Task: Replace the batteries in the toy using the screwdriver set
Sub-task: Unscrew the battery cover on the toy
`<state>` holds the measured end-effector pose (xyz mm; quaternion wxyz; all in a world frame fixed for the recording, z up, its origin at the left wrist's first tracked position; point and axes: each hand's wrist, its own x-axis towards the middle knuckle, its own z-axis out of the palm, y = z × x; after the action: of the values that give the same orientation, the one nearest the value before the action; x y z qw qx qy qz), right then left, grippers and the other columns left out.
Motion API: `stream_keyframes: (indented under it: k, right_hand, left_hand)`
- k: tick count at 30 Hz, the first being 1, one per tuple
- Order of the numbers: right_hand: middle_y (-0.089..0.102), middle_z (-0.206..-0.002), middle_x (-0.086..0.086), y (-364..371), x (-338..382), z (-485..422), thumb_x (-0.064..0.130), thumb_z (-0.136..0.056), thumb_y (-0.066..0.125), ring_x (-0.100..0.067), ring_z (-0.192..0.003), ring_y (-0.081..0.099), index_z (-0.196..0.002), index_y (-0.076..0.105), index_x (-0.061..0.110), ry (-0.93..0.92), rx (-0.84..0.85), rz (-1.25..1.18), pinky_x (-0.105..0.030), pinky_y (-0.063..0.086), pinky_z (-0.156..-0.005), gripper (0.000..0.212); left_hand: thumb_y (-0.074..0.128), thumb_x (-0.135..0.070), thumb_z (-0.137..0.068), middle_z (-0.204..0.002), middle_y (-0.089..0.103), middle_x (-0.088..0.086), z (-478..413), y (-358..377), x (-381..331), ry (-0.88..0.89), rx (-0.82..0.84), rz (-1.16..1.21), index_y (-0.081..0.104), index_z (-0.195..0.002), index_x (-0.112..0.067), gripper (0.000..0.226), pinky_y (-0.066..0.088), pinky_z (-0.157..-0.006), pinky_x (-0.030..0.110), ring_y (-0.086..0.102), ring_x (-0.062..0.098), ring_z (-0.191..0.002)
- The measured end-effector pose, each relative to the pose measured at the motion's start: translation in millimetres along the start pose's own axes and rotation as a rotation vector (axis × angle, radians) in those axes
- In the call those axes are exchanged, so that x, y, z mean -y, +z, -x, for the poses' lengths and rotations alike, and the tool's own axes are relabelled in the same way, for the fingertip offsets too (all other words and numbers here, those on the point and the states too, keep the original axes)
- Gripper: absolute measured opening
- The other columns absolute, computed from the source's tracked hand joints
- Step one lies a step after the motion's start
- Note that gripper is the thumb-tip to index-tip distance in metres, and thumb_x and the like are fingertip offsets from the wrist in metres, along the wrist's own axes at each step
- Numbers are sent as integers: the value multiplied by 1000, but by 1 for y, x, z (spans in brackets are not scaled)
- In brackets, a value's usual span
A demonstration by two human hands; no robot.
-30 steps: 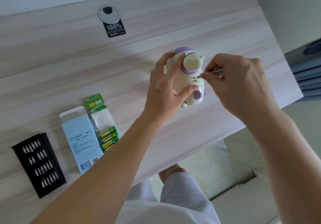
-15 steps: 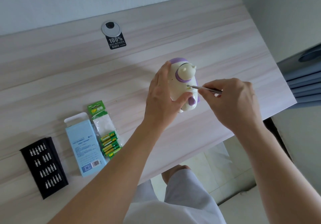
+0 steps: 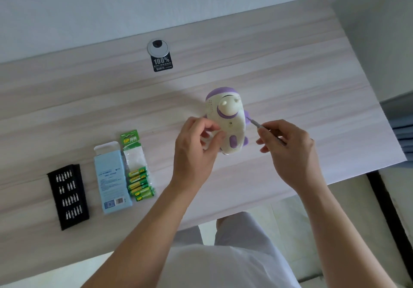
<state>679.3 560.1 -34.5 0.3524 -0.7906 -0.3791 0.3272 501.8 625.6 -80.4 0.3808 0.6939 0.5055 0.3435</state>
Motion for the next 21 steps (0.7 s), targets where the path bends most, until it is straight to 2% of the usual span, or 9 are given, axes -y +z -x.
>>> stream_keyframes:
  k: [5, 9, 12, 21]
  right_hand:
    - [74, -77, 8, -5, -23, -18, 26, -100, 55, -5, -68, 69, -96, 60, 22, 43, 88, -30, -28, 52, -65, 7]
    - [71, -87, 7, -8, -38, -38, 24, -97, 61, -14, -76, 71, -94, 63, 21, 87, 148, -42, -37, 59, -68, 5]
    - [66, -90, 2, -9, -46, -48, 23, -95, 65, -21, -77, 71, -96, 66, 17, 119, 182, -47, -32, 59, -61, 6]
    - [67, -92, -2, -4, -64, -56, 24, -96, 64, -14, -67, 69, -99, 67, 12, 134, 272, -22, -27, 57, -60, 12]
  left_hand:
    - [73, -17, -85, -84, 60, -1, -2, 13, -11, -23, -33, -55, 67, -87, -15, 6, 47, -62, 24, 59, 15, -72]
    - [75, -13, -84, -78, 58, -11, -2, 21, -18, -63, -66, -82, 66, -84, -14, 9, 42, -65, 15, 57, 11, -69]
    - [75, -16, -83, -76, 62, -7, -2, 27, -20, -110, -104, -93, 66, -84, -14, 9, 44, -65, 19, 58, 12, -68]
    - [74, -14, -84, -79, 63, -1, -5, 41, -25, -187, -240, -106, 68, -85, -17, 7, 42, -67, 16, 56, 7, -66]
